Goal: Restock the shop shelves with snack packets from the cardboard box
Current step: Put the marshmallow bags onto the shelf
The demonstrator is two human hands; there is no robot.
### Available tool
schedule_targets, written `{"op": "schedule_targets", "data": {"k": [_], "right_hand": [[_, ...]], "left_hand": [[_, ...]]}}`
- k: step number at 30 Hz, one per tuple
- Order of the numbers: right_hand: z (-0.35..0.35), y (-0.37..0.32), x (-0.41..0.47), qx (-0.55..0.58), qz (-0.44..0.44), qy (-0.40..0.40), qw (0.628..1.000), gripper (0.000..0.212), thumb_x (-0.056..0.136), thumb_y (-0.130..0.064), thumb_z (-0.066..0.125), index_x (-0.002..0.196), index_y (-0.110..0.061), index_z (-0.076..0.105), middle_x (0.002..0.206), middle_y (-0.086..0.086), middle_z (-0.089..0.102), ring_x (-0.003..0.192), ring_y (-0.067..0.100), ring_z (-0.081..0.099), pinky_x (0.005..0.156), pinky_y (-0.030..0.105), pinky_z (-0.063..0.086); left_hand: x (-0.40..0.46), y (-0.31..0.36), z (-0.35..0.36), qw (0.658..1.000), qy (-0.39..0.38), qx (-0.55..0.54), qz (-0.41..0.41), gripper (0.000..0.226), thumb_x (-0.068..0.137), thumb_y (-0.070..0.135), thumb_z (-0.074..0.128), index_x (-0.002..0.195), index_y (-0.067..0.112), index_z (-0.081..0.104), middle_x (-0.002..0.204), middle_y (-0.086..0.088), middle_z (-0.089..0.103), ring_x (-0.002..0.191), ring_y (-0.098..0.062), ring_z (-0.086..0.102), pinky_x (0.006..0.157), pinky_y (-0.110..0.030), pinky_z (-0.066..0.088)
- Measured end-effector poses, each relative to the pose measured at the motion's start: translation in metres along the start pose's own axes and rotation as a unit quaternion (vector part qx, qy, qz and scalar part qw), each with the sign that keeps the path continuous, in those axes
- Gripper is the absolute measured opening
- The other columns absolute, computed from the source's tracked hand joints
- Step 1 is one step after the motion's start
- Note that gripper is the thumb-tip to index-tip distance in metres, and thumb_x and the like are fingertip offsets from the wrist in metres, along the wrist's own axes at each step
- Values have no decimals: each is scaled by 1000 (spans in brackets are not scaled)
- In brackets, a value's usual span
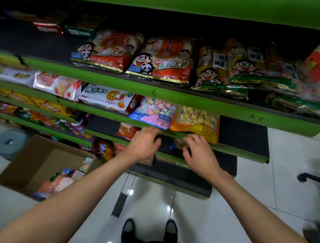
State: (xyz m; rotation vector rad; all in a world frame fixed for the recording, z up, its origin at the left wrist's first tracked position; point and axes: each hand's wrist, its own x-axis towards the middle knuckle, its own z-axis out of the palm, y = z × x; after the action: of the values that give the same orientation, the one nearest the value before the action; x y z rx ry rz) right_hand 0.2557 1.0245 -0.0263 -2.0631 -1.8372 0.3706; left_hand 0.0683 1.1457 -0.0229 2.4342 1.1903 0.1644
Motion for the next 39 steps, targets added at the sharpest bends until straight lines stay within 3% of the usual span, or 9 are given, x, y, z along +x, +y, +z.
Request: {"op": "schedule_targets", "data": {"k": [10,13,16,19,25,32,35,37,39], "right_hand": [[104,-148,61,58,-117,-193,972,17,94,-17,56,101,-6,67,109,15,69,103,35,62,83,39,48],[146,-200,76,82,-132,-269,950,15,94,-17,57,102,-12,69,108,11,71,101,31,63,82,36,48],[198,-244,94,102,-102,-341,929,13,96,-18,58,102,-18,69,102,3,71,96,23,65,78,32,47],[259,-284,116,87,-98,-387,913,11,95,-19,60,100,-18,70,97,0,71,92,20,65,75,28,45],[401,-356,174,29,-62,-458,886,10,95,-16,59,96,-16,68,89,4,71,79,21,65,75,31,49],[578,-417,255,-11,-31,-539,842,18,98,-20,52,102,-13,68,102,11,70,97,32,63,87,46,52],[660,-422,280,-5,-31,-554,832,16,99,-21,53,96,-14,67,95,8,69,94,30,64,82,39,50],[715,-417,292,-33,-42,-561,826,18,98,-20,52,97,-12,68,100,9,70,98,31,63,83,36,50],[768,-407,301,-69,-46,-569,818,22,97,-19,52,103,-8,70,111,14,70,104,33,62,89,39,51]], "left_hand": [[-150,-158,-17,930,32,-172,-324,19,95,19,54,100,15,72,102,-6,73,95,-24,64,84,-35,51],[-194,-212,-10,854,66,-301,-419,17,95,13,54,91,7,70,84,-5,70,76,-18,62,70,-29,53],[-239,-270,3,740,127,-430,-502,14,98,9,53,86,10,61,70,-3,61,55,-11,54,49,-21,42],[-275,-336,23,639,168,-493,-566,15,99,15,57,84,13,59,67,-2,60,54,-11,56,52,-21,42],[-300,-505,68,518,160,-538,-646,19,97,5,53,80,12,58,77,-12,59,64,-20,54,61,-27,41],[-277,-679,121,490,112,-523,-688,17,91,7,59,76,13,60,76,-13,60,70,-24,58,56,-26,45],[-264,-739,166,500,79,-481,-716,22,88,8,58,66,13,61,64,-5,58,66,-24,55,52,-25,40],[-255,-772,199,507,68,-464,-723,14,91,13,57,85,7,69,81,-10,64,78,-27,60,63,-26,43],[-246,-801,234,492,85,-456,-737,27,95,17,56,115,1,65,109,-18,65,101,-32,63,75,-28,43]]}}
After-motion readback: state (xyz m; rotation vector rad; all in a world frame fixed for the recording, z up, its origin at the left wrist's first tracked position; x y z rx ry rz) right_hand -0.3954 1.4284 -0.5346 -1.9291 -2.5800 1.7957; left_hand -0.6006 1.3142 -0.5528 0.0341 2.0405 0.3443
